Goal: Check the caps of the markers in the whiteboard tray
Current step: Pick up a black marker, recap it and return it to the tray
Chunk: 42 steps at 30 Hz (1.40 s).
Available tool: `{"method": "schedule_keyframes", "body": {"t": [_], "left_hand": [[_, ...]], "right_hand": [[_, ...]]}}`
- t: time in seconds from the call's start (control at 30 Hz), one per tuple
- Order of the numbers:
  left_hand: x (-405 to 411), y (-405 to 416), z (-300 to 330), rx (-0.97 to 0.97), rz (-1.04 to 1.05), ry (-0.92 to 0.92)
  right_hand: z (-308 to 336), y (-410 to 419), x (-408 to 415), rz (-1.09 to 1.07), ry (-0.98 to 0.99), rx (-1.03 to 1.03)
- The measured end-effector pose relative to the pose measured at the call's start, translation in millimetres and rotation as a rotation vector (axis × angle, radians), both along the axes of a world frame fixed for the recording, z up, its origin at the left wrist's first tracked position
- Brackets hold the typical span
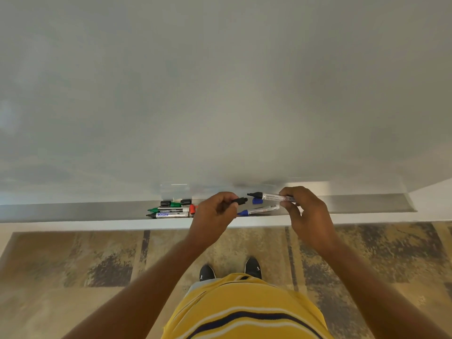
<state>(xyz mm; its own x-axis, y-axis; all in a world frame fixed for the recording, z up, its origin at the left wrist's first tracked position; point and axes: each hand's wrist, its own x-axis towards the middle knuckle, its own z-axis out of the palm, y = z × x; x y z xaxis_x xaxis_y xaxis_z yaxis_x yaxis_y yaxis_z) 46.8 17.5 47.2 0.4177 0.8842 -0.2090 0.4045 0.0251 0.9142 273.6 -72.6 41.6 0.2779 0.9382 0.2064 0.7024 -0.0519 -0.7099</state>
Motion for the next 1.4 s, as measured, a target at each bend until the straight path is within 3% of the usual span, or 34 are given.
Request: {"method": "schedule_keyframes", "body": {"t": [0.4, 0.87, 1.1, 1.4], "left_hand": [[-12, 1, 20, -0.008, 0.061, -0.089], [-14, 15, 29, 0.023, -0.084, -0.067], [-15, 17, 31, 0.012, -0.107, -0.143], [-7, 24, 28, -0.002, -0.119, -0.155]], "right_hand": [[21, 8, -9, 0.081, -0.080, 0.025], [35, 18, -14, 0.148, -0.163, 0.034], [31, 16, -19, 0.055, -0.037, 0.071], [24, 17, -29, 0.012, -0.020, 0.116]]}}
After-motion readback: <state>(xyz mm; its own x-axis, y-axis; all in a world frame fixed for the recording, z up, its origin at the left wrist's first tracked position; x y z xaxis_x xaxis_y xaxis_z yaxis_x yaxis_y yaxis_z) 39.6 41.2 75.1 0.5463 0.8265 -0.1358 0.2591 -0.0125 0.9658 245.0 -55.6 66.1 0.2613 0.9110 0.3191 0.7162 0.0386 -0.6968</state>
